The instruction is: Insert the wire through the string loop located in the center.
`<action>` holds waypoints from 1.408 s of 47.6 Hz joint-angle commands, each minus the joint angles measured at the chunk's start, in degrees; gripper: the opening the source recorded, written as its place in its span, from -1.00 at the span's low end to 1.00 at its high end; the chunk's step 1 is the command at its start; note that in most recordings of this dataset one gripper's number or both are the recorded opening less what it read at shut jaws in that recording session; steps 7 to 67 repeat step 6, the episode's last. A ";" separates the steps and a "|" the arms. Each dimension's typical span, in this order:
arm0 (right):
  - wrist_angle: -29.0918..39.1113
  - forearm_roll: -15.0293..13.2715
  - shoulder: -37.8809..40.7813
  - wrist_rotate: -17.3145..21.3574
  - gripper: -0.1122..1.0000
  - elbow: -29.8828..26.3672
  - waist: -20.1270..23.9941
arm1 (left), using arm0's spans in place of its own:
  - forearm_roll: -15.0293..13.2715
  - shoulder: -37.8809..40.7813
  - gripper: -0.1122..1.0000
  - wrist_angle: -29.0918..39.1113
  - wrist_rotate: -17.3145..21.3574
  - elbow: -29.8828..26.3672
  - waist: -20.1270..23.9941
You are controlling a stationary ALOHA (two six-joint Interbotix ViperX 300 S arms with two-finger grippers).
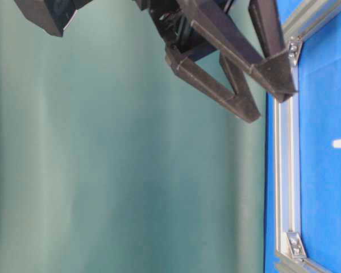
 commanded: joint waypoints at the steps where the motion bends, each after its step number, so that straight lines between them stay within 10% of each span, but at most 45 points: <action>1: -0.26 -0.09 -1.23 -0.09 0.68 -0.44 -0.09 | 0.18 -0.09 0.62 -0.18 0.00 -1.05 0.18; 67: -0.26 -0.18 -1.32 -0.09 0.68 -0.44 0.00 | 0.18 -0.09 0.62 -0.18 0.00 -1.05 0.18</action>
